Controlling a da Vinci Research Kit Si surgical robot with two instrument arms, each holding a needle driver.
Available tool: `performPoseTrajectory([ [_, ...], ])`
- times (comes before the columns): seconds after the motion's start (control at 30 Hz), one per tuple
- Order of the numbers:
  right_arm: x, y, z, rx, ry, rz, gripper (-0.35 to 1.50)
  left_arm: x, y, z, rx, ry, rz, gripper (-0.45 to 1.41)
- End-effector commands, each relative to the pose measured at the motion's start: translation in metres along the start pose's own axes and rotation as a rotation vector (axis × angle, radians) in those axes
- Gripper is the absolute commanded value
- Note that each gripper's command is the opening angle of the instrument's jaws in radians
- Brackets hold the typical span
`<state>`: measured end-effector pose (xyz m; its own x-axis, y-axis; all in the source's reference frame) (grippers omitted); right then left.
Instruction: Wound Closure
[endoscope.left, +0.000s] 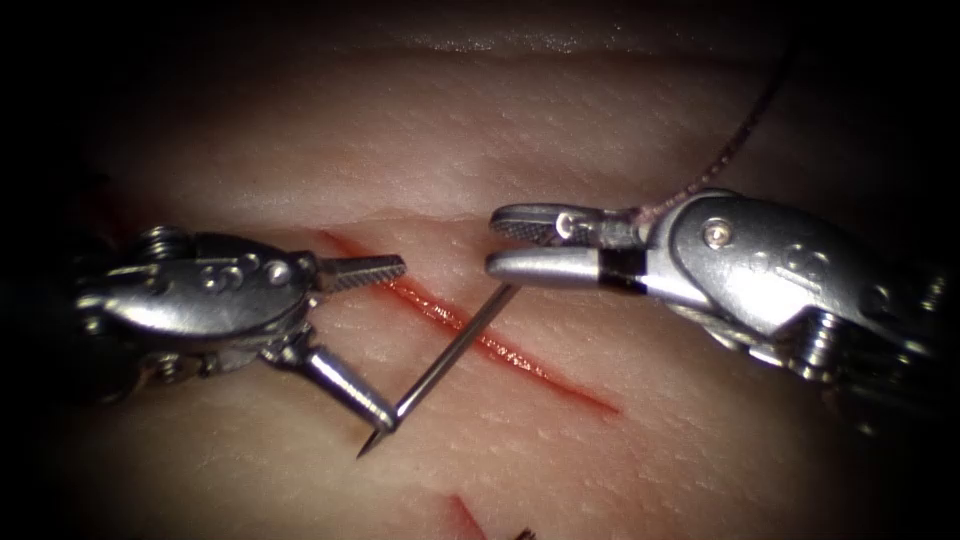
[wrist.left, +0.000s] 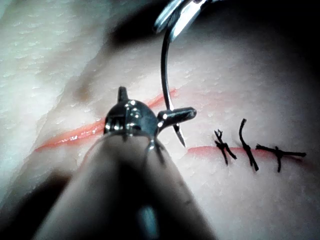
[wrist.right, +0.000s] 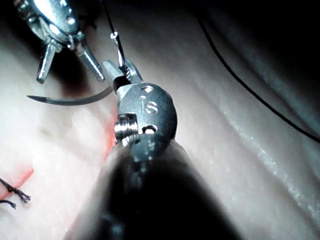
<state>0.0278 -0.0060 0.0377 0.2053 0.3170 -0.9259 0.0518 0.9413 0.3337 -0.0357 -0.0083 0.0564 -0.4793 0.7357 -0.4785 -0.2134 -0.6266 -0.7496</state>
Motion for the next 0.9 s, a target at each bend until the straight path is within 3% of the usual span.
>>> performPoseTrajectory([
  [0.03,0.0003,0.0006,0.0009,0.005,0.008,-0.006,-0.35,0.0000,-0.0004,0.0009,0.000,-0.005,-0.005,1.05],
  [0.13,0.0004,0.0006,0.0011,0.011,0.015,-0.020,-0.35,-0.0007,-0.0005,0.0015,-0.018,-0.019,-0.034,1.00],
  [0.23,0.0004,0.0006,0.0012,0.017,0.022,-0.023,-0.35,-0.0009,-0.0002,0.0018,-0.146,-0.013,-0.083,1.00],
  [0.33,0.0004,0.0005,0.0013,0.021,0.027,-0.031,-0.35,-0.0008,-0.0002,0.0017,-0.208,-0.018,-0.107,1.00],
  [0.9,0.0005,-0.0001,0.0015,0.028,0.038,-0.049,-0.35,-0.0010,0.0000,0.0030,-0.244,-0.052,-0.261,1.07],
])
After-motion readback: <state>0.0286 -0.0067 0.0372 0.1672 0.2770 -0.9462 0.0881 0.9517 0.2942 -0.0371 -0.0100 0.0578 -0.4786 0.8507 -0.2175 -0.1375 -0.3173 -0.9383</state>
